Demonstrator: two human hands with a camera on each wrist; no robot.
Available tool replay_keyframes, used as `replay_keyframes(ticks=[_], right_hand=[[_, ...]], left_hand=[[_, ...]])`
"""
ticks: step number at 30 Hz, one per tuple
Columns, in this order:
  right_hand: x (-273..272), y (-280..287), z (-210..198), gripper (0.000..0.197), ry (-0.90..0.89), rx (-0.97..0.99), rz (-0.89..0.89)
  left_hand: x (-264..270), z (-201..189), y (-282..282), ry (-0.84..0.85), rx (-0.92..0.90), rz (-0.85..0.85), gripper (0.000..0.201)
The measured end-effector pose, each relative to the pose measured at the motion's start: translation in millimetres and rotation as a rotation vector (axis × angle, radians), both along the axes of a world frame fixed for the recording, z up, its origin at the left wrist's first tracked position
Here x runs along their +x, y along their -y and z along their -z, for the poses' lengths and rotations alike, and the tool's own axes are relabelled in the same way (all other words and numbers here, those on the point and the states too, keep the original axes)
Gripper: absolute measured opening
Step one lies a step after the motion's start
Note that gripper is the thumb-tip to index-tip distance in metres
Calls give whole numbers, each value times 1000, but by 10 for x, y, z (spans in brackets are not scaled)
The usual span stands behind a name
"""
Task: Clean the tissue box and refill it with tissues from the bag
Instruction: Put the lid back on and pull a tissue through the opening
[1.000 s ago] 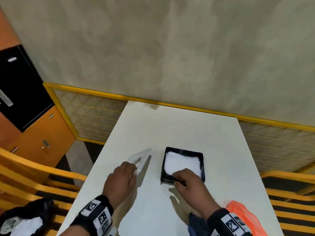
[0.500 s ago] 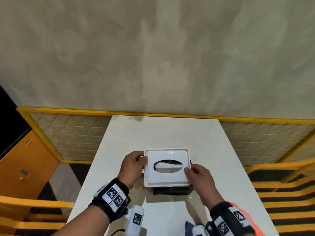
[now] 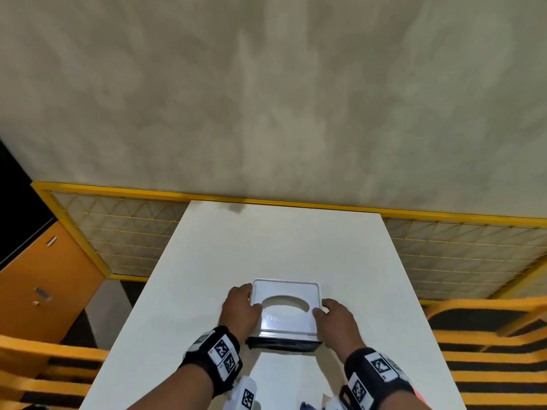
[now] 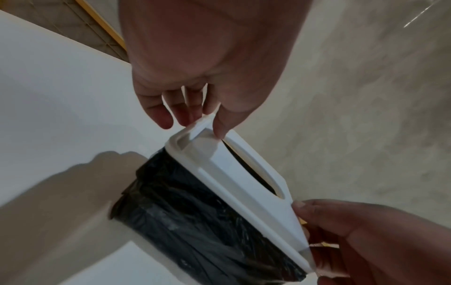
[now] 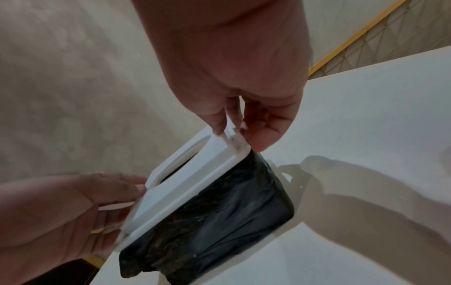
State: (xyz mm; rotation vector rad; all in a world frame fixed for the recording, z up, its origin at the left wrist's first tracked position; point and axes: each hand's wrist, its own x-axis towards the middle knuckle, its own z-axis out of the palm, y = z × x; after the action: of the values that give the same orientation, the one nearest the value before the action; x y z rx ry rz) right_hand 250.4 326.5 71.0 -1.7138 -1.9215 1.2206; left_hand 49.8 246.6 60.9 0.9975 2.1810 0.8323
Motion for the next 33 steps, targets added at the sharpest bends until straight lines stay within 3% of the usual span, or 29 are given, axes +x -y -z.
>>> replay_keyframes(ticks=[9, 10, 15, 18, 33], right_hand=[[-42, -47, 131, 23, 125, -2, -17], [-37, -46, 113, 24, 142, -8, -17], [-4, 15, 148, 33, 147, -32, -21], [-43, 43, 273, 33, 231, 98, -46], [-3, -63, 434, 47, 131, -63, -106]], left_hand=[[-4, 200, -5, 40, 3, 25, 20], [-3, 190, -3, 33, -7, 47, 28], [30, 232, 120, -46, -208, 327, 116], [45, 403, 180, -70, -240, 359, 135], [81, 276, 186, -30, -345, 289, 133]])
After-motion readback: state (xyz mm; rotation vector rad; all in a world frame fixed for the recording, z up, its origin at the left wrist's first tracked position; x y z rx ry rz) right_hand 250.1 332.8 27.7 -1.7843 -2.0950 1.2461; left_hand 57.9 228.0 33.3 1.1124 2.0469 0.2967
